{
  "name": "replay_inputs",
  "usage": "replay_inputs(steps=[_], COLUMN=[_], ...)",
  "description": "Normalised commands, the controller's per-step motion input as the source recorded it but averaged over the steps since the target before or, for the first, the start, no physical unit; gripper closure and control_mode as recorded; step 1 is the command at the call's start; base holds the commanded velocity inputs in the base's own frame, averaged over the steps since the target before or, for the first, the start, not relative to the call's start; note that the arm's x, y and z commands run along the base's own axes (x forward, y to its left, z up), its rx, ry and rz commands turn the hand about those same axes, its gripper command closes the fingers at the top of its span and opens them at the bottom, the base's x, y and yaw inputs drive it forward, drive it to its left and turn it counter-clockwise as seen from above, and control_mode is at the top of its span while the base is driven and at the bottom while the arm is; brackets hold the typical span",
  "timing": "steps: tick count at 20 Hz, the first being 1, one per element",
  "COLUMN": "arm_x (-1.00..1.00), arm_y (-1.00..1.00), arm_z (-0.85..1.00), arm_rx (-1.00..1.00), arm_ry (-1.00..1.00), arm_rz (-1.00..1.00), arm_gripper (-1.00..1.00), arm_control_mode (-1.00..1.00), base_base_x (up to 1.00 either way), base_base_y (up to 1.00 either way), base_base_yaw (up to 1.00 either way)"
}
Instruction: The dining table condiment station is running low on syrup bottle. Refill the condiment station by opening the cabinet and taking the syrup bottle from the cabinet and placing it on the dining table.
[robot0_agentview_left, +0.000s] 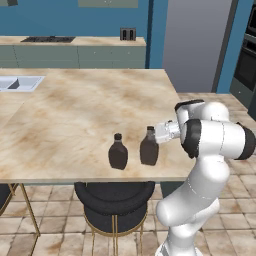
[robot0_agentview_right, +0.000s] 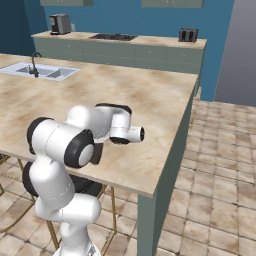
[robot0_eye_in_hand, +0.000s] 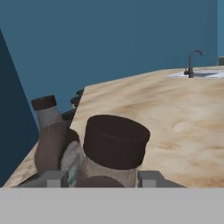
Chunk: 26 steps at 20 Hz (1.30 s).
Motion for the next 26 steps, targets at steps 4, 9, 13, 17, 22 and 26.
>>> replay_inputs(steps=[4,9,13,17,22,26], arm_x=[-0.22,-0.33,-0.31,-0.31,-0.26,-0.14], arm_y=[0.00,0.08,0.14,0.11,0.02,0.00], arm_z=[-0.28,-0.27,-0.22,-0.19,-0.04,0.16], arm_rx=[-0.01,-0.03,-0.03,-0.02,0.00,0.00], arm_ry=[-0.02,-0.08,-0.11,-0.10,-0.09,-0.08], arm_rz=[0.00,0.00,0.00,0.00,0.00,0.00], arm_gripper=[-1.00,-1.00,-1.00,-1.00,-1.00,-1.00], arm_control_mode=[-1.00,-1.00,-1.00,-1.00,-1.00,-1.00], base_base_x=[0.00,0.00,0.00,0.00,0.00,0.00], base_base_y=[0.00,0.00,0.00,0.00,0.00,0.00], base_base_yaw=[0.00,0.00,0.00,0.00,0.00,0.00])
